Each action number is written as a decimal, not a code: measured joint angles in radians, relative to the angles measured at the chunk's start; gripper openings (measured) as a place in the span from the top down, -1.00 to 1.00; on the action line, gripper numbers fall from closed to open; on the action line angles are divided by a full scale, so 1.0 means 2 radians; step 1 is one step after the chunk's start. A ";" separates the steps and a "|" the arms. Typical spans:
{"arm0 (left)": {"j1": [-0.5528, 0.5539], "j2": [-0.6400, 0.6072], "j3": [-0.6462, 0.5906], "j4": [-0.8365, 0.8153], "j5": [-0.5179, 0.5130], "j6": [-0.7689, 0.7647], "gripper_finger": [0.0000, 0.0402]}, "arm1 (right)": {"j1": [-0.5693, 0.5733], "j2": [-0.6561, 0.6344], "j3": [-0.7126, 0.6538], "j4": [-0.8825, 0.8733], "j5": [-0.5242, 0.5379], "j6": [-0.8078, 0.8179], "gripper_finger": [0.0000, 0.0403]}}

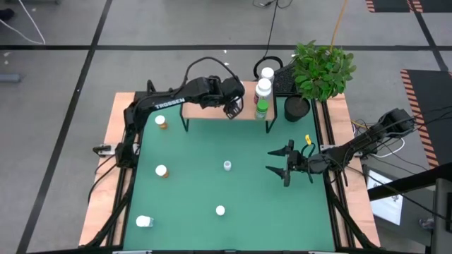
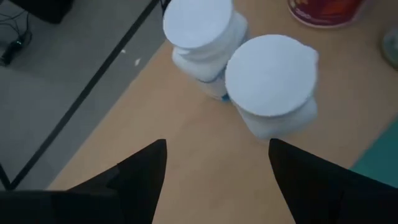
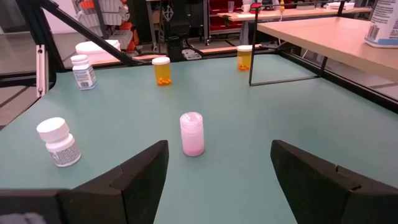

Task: Pick and place medicine bottles onto shelf by color
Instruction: Align the top big blue pill bottle with the other big blue pill bottle on the shelf

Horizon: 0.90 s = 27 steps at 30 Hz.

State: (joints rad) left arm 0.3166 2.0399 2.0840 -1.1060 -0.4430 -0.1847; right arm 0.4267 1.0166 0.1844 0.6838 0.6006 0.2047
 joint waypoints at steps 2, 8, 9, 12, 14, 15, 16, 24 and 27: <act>0.005 0.000 -0.008 0.015 0.000 0.001 -0.41 | 0.000 0.000 0.000 0.000 0.000 0.000 -0.37; 0.021 0.000 -0.031 0.040 0.000 0.011 -0.41 | 0.000 0.000 0.000 0.000 0.000 -0.001 -0.37; 0.024 0.001 -0.031 0.041 0.000 0.011 -0.41 | 0.000 0.000 0.000 0.000 0.000 -0.002 -0.37; 0.031 0.001 -0.032 0.045 0.000 0.011 -0.41 | 0.000 0.000 0.000 0.000 0.000 -0.004 -0.37; 0.036 0.001 -0.032 0.058 0.000 0.012 -0.41 | 0.000 0.000 0.000 0.000 0.000 -0.004 -0.37; 0.038 0.001 -0.032 0.065 0.000 0.013 -0.41 | 0.000 0.000 0.000 0.000 0.000 -0.004 -0.37; 0.040 0.001 -0.032 0.071 0.000 0.015 -0.41 | 0.000 0.000 0.000 0.000 0.000 -0.004 -0.37; 0.048 -0.010 -0.032 0.033 -0.001 0.024 -0.41 | 0.000 0.000 0.000 -0.005 0.000 -0.003 -0.37; 0.036 -0.023 -0.032 0.028 -0.002 0.022 -0.41 | 0.000 0.000 0.000 -0.005 0.000 -0.003 -0.37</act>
State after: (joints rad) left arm 0.3885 1.9930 2.0209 -1.0504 -0.4467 -0.1408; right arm 0.4271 1.0164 0.1844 0.6746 0.6006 0.1978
